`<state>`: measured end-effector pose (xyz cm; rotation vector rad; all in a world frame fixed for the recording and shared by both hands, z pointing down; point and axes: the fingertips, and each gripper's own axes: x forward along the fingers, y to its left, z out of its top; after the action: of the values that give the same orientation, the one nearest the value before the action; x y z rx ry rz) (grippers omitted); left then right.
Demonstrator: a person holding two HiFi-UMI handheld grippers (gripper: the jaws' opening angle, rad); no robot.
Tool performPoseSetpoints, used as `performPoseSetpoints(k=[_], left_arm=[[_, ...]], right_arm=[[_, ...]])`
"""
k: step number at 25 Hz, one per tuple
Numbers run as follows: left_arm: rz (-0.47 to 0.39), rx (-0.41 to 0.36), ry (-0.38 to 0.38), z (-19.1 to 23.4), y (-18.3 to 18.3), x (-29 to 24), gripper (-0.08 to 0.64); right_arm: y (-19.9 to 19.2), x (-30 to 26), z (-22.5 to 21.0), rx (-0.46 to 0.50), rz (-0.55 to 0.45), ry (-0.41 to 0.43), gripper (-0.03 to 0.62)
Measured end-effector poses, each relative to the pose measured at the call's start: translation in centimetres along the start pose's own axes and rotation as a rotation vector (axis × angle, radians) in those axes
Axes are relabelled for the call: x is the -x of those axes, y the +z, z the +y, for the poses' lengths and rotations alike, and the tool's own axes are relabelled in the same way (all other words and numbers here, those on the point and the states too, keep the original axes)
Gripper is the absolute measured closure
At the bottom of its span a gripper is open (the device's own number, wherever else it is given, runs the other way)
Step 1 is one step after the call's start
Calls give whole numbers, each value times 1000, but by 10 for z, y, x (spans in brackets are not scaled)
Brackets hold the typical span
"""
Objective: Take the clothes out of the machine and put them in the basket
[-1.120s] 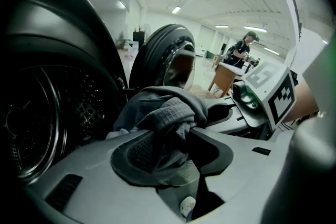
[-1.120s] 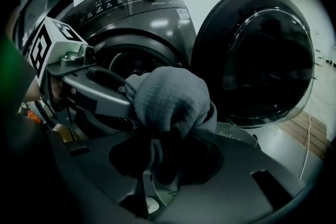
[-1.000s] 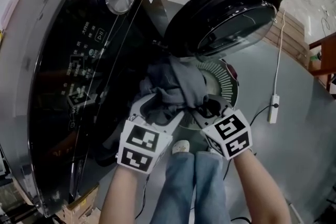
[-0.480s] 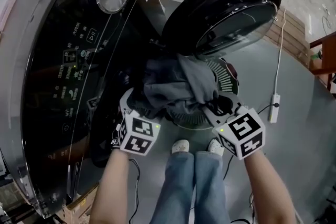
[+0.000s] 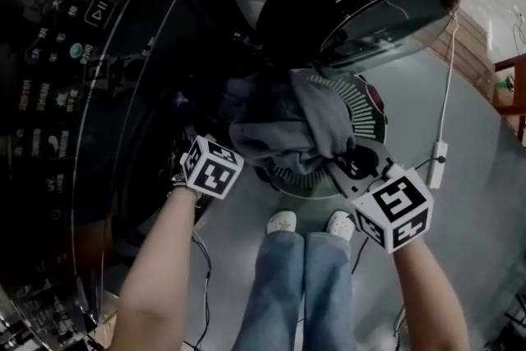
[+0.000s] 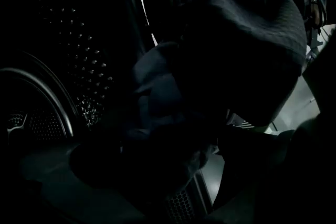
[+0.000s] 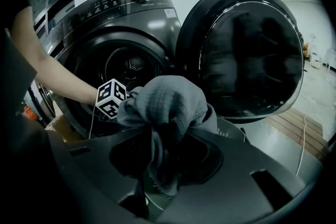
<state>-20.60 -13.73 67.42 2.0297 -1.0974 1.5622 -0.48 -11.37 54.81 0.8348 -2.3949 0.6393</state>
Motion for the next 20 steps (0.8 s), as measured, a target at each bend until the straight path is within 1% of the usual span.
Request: performPoseSetpoints(k=[2, 6, 8, 9, 10, 11, 12, 13, 16, 20], left_arm=[[44, -11, -25, 0, -6, -10, 12], [84, 31, -78, 4, -12, -24, 12], [96, 51, -83, 7, -13, -28, 14], [97, 65, -70, 10, -13, -27, 21], [88, 82, -45, 15, -12, -24, 105], [68, 98, -21, 19, -10, -19, 223], [47, 111, -7, 21, -8, -12, 408], [31, 124, -4, 19, -5, -5, 461], [-11, 172, 12, 7, 3, 20, 474], [-102, 253, 66, 2, 18, 66, 477]], right_arm=[[-7, -4, -3, -9, 10, -13, 480], [-15, -11, -10, -9, 19, -26, 479], [-17, -14, -10, -4, 21, -24, 479], [-18, -16, -9, 1, 26, -19, 479], [-19, -17, -6, 11, 34, -13, 479], [-20, -17, -4, 25, 44, -5, 477], [-21, -18, -1, 39, 51, 1, 477], [-22, -17, 0, 46, 56, 3, 477], [-21, -12, -2, 29, 61, -22, 477], [-20, 0, -7, -3, 73, -46, 477]])
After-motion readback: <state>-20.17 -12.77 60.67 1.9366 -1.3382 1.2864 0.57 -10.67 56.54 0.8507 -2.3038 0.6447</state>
